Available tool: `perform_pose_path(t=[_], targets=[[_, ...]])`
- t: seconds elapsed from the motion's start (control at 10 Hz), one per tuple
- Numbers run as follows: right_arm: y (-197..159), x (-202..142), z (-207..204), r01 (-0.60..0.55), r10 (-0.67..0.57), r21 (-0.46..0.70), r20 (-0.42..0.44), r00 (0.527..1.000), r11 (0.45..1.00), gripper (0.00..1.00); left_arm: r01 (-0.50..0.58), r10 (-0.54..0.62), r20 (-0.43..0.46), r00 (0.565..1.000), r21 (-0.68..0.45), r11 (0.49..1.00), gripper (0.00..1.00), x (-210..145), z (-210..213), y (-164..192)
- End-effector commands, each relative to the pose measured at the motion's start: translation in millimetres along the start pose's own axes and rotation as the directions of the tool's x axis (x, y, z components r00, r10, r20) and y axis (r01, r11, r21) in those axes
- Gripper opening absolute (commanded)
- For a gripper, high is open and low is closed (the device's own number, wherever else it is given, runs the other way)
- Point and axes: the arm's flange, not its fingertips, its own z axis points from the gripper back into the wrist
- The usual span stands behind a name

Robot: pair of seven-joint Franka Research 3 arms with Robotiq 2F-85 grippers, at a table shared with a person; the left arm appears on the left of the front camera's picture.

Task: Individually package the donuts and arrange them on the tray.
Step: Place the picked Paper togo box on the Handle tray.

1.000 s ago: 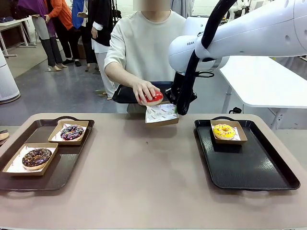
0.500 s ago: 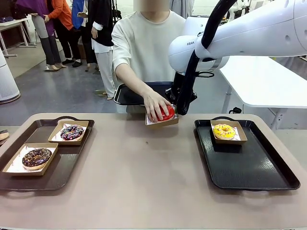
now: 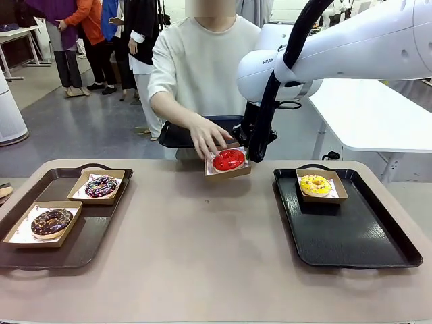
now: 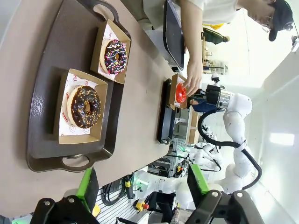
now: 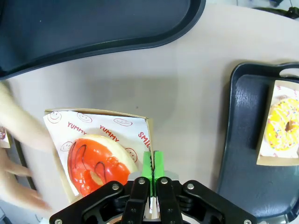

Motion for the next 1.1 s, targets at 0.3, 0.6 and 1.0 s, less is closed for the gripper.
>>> perform_pose_path(t=[0.3,0.6,1.0], targets=[[2.3,-14.3,23.1,-0.044,0.043,-0.003,-0.027,0.999,0.999,0.02,-0.008,0.008,0.006,1.000,-0.004,1.000,1.00,-0.6,2.0,-1.1],[-17.0,-57.0,80.6,-0.002,0.001,-0.066,-0.024,1.000,0.998,0.02,-0.008,0.008,0.006,1.000,-0.004,1.000,1.00,-0.6,2.0,-1.1],[-74.1,-143.9,120.8,0.041,-0.045,-0.119,-0.030,0.999,0.992,0.02,-0.008,0.008,0.006,1.000,-0.004,1.000,1.00,-0.6,2.0,-1.1]])
